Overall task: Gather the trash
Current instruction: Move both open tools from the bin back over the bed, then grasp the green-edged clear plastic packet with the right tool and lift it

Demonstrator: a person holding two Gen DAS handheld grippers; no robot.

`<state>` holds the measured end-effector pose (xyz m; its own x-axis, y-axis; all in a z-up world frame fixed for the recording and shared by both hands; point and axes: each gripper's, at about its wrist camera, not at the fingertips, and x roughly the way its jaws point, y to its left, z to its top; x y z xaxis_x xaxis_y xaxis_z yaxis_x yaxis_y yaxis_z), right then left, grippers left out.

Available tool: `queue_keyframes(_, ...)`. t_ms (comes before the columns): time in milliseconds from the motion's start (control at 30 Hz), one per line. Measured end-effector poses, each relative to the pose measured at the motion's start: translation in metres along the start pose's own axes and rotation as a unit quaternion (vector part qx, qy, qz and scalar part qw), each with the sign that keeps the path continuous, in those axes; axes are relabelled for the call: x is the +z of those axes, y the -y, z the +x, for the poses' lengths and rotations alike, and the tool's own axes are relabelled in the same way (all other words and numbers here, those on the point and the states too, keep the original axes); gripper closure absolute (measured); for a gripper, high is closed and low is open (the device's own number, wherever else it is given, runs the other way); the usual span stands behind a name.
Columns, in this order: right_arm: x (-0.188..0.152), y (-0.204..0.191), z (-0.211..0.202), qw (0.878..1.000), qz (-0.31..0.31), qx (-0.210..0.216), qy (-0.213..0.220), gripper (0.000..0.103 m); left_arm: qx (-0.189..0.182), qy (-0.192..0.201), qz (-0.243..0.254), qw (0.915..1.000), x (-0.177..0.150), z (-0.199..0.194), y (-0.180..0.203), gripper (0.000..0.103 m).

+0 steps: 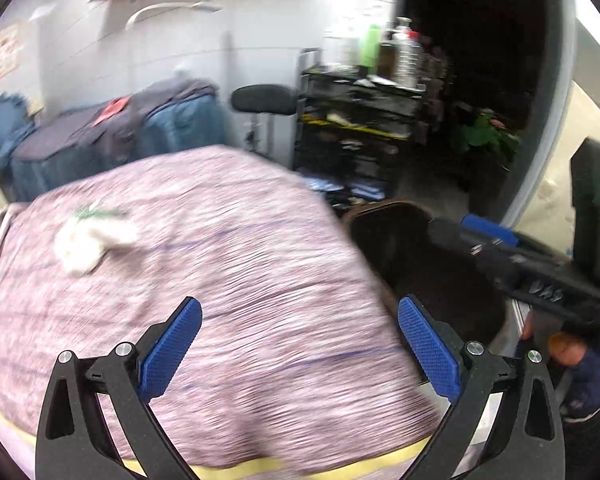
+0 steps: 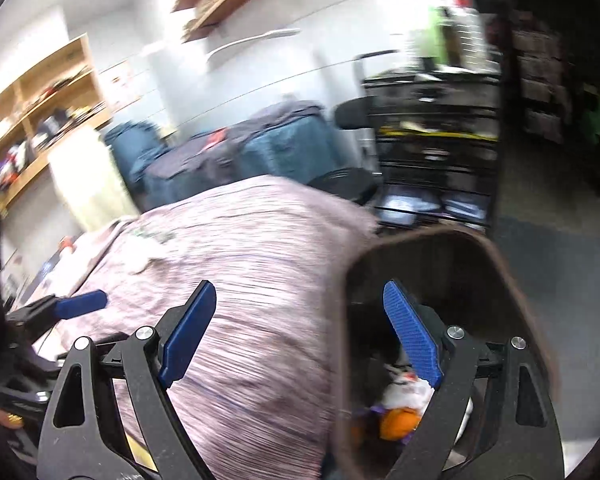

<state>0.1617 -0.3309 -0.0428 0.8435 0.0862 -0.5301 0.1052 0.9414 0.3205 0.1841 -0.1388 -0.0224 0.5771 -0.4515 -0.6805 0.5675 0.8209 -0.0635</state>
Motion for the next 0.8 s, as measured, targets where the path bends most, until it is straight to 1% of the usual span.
queue_keyframes(100,0.008,-0.027,0.018,0.999,-0.025,0.031,-0.011,0.018,0.025,-0.005,-0.023,0.9994,-0.008,-0.004,-0.032,0.006)
queue_keyframes(133,0.011,-0.038,0.025,0.998,-0.032,0.043,-0.016,0.018,0.040,-0.007,-0.033,0.9986,-0.012,-0.004,-0.047,0.006)
queue_keyframes(233,0.019,-0.065,0.045,0.996,-0.045,0.077,-0.032,0.018,0.065,-0.013,-0.066,0.9956,-0.021,-0.008,-0.085,0.006)
queue_keyframes(433,0.035,-0.124,0.098,0.983,-0.080,0.151,-0.071,0.018,0.102,-0.014,-0.122,0.9872,-0.038,-0.023,-0.147,0.006)
queue_keyframes(500,0.040,-0.145,0.122,0.977,-0.089,0.172,-0.088,0.018,0.107,-0.013,-0.135,0.9850,-0.043,-0.026,-0.159,0.006)
queue_keyframes(633,0.050,-0.181,0.163,0.971,-0.105,0.187,-0.104,0.018,0.115,-0.014,-0.146,0.9825,-0.051,-0.032,-0.177,0.006)
queue_keyframes(767,0.058,-0.215,0.210,0.964,-0.118,0.201,-0.128,0.018,0.116,-0.016,-0.148,0.9821,-0.053,-0.030,-0.184,0.006)
queue_keyframes(800,0.059,-0.221,0.221,0.964,-0.121,0.199,-0.131,0.019,0.116,-0.018,-0.146,0.9823,-0.053,-0.029,-0.186,0.006)
